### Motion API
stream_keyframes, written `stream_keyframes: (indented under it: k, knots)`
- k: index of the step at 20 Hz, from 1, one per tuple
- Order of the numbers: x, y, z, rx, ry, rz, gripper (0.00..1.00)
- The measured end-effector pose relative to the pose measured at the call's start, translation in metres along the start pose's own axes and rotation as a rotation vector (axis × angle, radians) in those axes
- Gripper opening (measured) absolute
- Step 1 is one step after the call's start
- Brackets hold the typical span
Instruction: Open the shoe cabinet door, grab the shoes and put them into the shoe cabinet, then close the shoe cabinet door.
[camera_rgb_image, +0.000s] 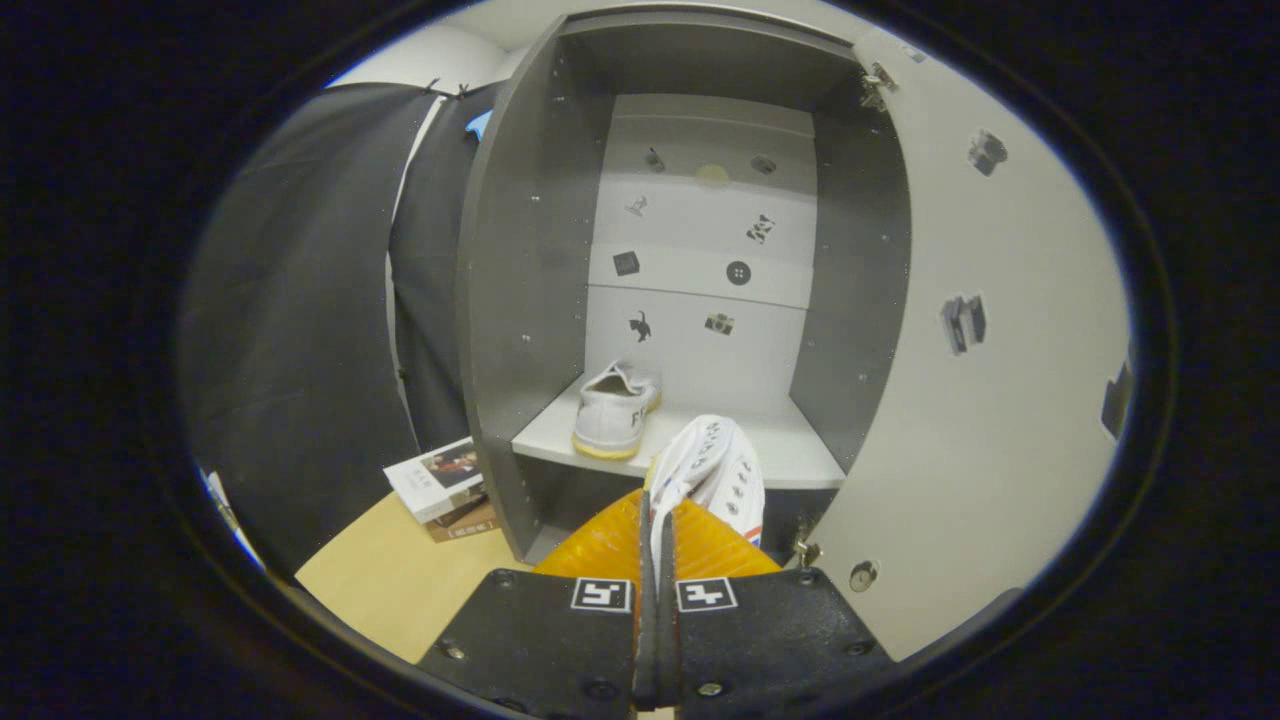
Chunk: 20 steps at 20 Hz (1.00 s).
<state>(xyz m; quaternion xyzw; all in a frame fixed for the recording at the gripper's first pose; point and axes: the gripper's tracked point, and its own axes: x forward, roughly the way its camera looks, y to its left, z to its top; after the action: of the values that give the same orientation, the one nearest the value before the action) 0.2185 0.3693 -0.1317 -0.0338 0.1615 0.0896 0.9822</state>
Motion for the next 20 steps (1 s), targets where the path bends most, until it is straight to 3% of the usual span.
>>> stream_keyframes:
  k: [9,20]
  knots:
    - [0.089,-0.023,0.048,-0.019,-0.007,-0.003,0.03]
    - [0.176,-0.037,0.043,-0.018,0.028,0.031,0.03]
